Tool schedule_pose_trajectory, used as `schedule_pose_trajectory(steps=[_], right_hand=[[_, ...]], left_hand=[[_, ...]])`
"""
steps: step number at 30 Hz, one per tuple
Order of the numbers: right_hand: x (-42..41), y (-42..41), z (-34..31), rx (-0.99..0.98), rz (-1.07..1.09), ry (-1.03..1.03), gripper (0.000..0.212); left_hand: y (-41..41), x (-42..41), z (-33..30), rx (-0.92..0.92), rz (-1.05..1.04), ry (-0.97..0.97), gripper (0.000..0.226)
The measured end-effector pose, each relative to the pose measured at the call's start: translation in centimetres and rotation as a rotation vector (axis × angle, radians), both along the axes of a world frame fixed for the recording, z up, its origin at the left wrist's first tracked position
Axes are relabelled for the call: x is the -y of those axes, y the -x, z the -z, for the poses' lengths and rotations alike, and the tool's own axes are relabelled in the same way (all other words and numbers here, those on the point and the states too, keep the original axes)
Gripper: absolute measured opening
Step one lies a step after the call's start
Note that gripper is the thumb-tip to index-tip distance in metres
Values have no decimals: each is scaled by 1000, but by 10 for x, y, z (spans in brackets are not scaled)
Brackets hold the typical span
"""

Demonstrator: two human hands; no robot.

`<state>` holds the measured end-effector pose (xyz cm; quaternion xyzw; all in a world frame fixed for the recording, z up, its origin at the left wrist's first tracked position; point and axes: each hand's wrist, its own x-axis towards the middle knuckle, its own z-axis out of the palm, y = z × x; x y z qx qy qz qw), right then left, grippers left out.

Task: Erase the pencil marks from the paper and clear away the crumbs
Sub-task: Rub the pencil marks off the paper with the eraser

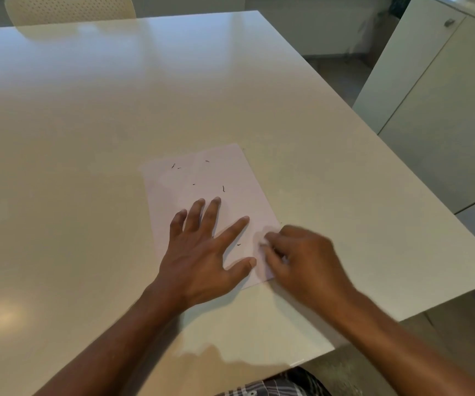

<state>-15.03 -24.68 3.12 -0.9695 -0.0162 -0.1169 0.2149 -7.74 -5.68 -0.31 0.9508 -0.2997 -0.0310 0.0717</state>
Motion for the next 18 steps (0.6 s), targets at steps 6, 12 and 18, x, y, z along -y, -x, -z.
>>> schedule_pose_trajectory(steps=[6, 12, 18], right_hand=[[33, -14, 9, 37, 141, 104, 23], [-9, 22, 6, -18, -43, 44, 14], [31, -2, 9, 64, 198, 91, 23]], left_hand=[[0, 1, -1, 5, 9, -23, 74], [-1, 0, -1, 2, 6, -15, 75], [0, 0, -2, -12, 7, -20, 74]])
